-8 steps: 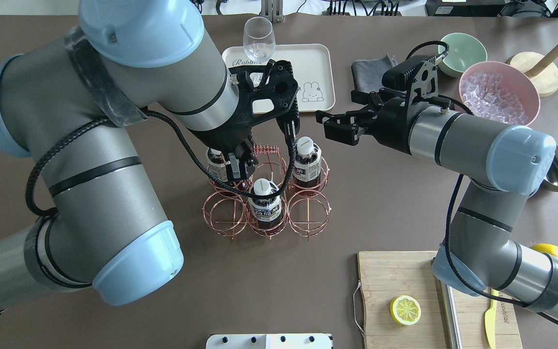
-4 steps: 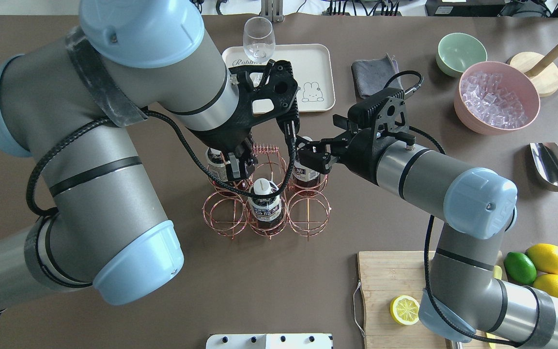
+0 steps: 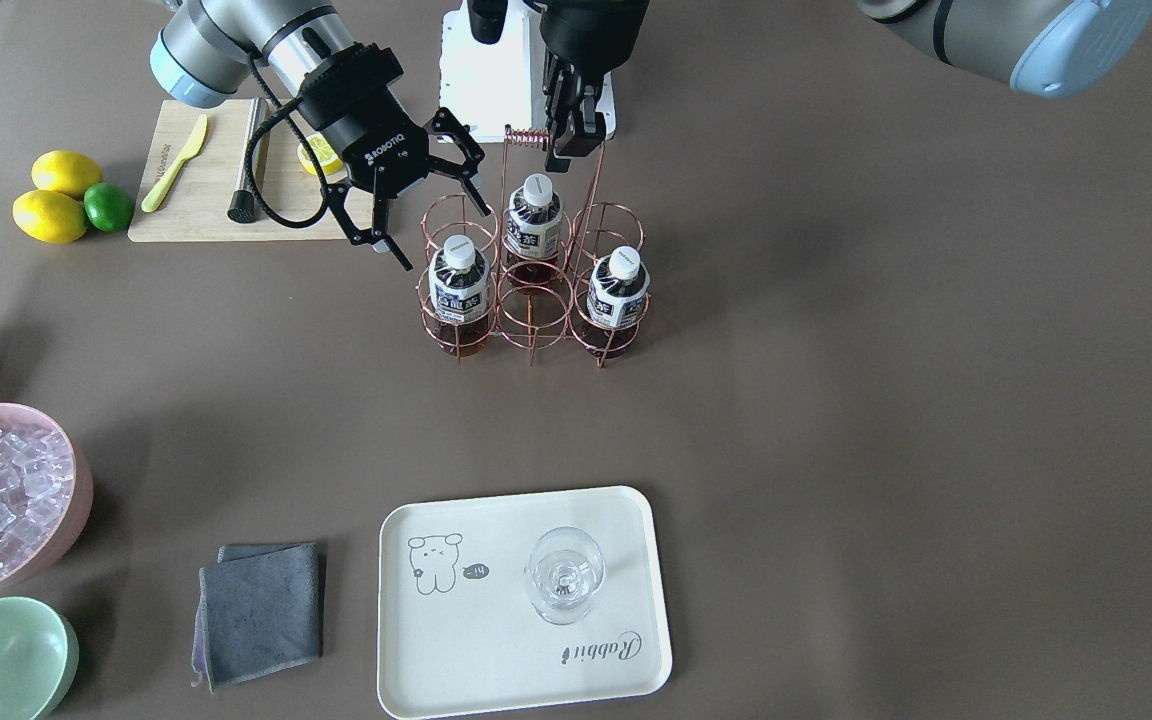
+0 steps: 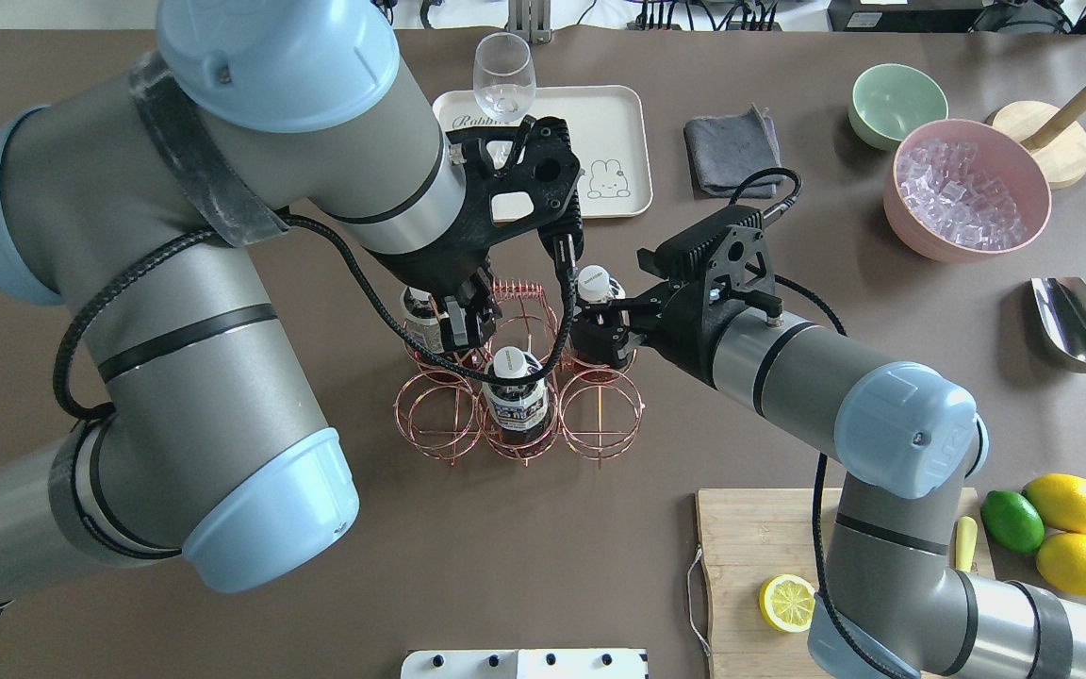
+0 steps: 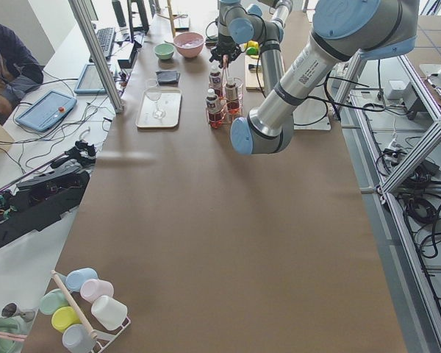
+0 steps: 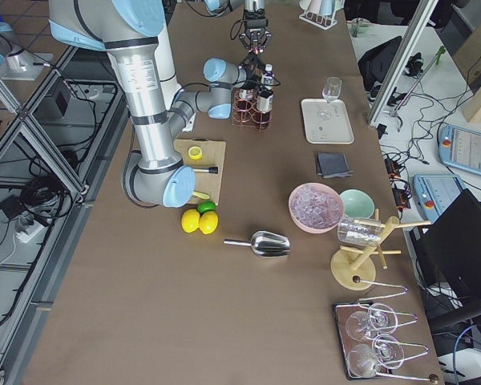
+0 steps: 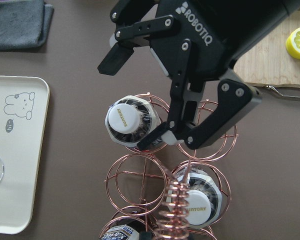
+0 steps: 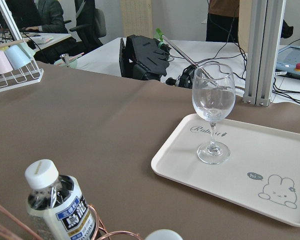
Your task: Take tea from basket to plate
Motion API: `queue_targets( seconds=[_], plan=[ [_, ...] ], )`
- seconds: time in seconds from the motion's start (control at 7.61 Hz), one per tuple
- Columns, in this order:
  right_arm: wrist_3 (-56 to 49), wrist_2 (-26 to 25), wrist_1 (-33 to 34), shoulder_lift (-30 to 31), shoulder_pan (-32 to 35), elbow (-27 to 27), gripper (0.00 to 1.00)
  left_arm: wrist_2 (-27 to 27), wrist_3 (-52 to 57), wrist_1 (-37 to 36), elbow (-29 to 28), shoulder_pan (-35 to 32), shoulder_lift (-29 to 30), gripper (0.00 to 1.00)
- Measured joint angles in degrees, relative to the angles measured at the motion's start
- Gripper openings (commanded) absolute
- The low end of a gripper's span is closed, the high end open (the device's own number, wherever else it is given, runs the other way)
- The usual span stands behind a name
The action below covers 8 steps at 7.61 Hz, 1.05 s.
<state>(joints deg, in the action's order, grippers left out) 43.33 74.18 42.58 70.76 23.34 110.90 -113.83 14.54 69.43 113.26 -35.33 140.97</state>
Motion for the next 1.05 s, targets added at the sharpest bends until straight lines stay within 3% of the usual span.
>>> queue_targets(
  seconds=[0.13,0.39,1.05],
  plan=[
    [-0.4,-0.3,0.0,0.1,-0.3,-0.1,0.8,0.3,0.0,0.0,0.0,0.0,0.0,0.0],
    [-2.1,-1.7,0.0,0.3,-1.0,-0.4,0.61,0.6,0.0,0.0,-0.1,0.0,0.0,0.0],
    [-6.8,-3.0,0.1,0.2,-1.4,-0.9,0.54,0.6,0.0,0.0,0.0,0.0,0.0,0.0]
  ],
)
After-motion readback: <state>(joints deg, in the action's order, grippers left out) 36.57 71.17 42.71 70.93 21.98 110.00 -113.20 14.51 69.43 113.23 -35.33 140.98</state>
